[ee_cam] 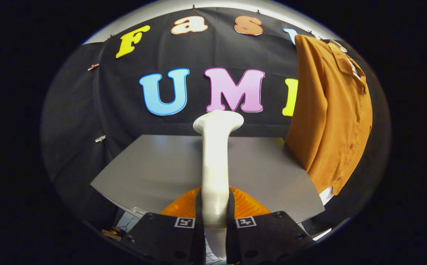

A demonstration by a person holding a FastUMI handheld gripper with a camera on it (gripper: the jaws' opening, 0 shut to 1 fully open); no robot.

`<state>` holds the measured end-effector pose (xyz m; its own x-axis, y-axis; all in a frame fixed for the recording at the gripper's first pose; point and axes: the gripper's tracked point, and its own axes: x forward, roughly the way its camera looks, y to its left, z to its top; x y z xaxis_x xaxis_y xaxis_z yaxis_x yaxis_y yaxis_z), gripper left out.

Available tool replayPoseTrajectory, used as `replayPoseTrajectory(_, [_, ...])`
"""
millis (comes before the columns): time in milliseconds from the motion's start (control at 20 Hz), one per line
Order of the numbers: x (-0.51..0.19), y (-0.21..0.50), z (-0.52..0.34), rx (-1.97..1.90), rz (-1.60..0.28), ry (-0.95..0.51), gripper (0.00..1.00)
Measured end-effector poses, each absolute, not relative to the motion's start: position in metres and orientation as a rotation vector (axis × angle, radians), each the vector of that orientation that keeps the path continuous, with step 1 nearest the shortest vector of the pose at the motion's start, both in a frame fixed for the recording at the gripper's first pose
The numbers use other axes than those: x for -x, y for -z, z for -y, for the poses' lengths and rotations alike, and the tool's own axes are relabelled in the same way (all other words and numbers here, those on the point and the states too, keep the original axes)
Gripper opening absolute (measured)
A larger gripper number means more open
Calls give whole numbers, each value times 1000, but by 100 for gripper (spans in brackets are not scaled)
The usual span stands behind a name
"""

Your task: Iron the clothes twice with a garment steamer, once on the left side and once on the right side.

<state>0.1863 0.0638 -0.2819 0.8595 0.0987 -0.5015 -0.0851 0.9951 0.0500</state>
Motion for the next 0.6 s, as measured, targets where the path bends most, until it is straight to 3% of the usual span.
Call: replayPoseTrajectory(600, [-125, 119, 6, -22, -92, -67, 24])
